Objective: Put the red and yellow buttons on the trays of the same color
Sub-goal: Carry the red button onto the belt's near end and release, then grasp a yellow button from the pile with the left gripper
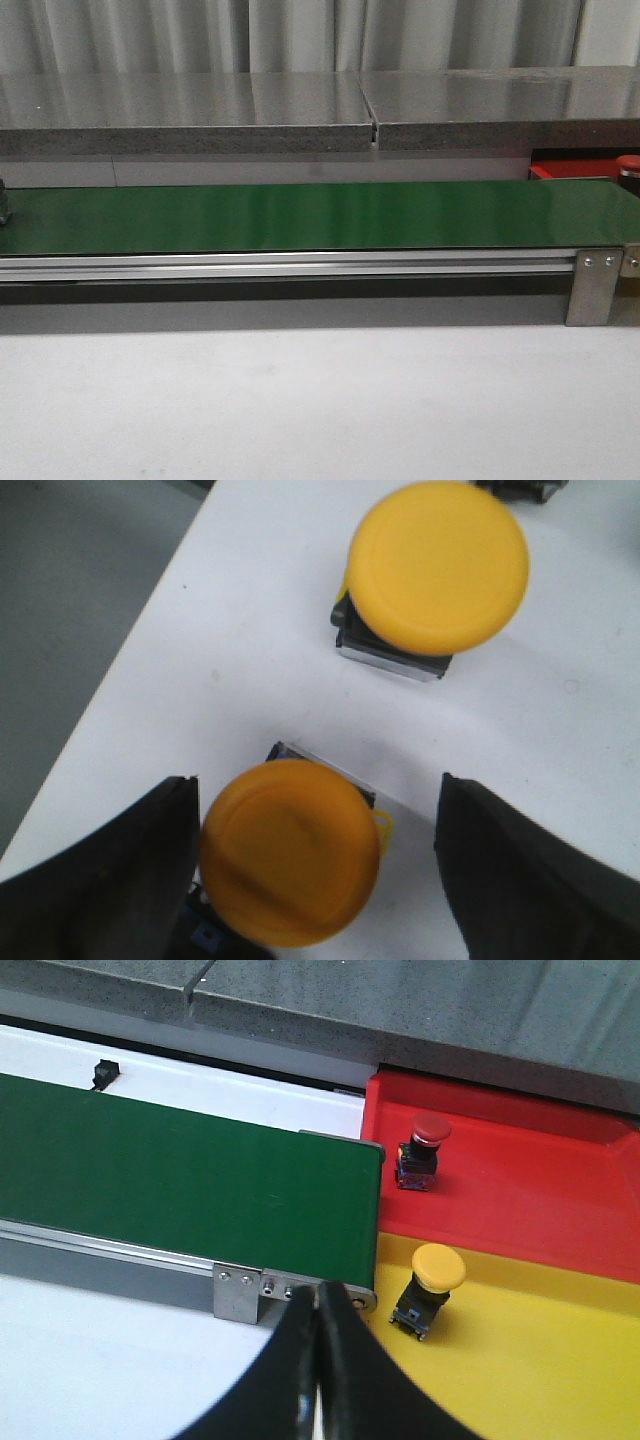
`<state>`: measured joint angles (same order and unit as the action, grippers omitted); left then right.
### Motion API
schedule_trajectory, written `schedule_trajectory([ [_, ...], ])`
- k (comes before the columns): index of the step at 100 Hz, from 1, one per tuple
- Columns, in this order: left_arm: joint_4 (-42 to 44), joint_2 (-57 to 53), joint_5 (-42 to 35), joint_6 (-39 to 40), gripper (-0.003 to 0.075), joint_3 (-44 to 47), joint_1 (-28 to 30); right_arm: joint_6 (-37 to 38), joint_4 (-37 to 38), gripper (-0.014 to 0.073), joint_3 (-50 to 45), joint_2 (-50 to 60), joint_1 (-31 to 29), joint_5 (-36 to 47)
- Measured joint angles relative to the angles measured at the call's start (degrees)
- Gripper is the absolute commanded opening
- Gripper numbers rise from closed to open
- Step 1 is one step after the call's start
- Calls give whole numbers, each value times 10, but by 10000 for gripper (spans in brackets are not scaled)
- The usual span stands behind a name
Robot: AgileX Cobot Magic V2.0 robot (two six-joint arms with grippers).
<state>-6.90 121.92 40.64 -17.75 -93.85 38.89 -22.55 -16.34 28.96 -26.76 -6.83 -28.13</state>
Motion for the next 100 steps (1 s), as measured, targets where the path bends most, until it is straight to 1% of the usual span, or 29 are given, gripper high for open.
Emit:
schedule_trajectory([
  [6, 0, 3, 0, 0, 479, 0, 0, 0, 0, -69, 0, 0, 0, 0],
  [10, 0, 3, 0, 0, 447, -1, 0, 0, 0, -69, 0, 0, 0, 0],
  [20, 1, 3, -1, 0, 322, -4, -1, 0, 0, -69, 0, 0, 0, 0],
  [25, 2, 3, -1, 0, 242, -4, -1, 0, 0, -69, 0, 0, 0, 0],
  [30, 2, 3, -1, 0, 179, -4, -1, 0, 0, -69, 0, 0, 0, 0],
  [35, 3, 3, -1, 0, 132, -5, -1, 0, 0, -69, 0, 0, 0, 0],
  [40, 3, 3, -1, 0, 105, -5, -1, 0, 0, -69, 0, 0, 0, 0],
  [61, -2, -13, 9, 0, 96, -5, -1, 0, 0, -69, 0, 0, 0, 0],
  [75, -52, -56, 10, 0, 96, -1, -1, 0, 0, -69, 0, 0, 0, 0],
  [85, -68, -89, 10, 0, 96, 6, -10, 0, 0, -69, 0, 0, 0, 0],
  [100, -74, -134, 0, 0, 96, 53, -21, 0, 0, -69, 0, 0, 0, 0],
])
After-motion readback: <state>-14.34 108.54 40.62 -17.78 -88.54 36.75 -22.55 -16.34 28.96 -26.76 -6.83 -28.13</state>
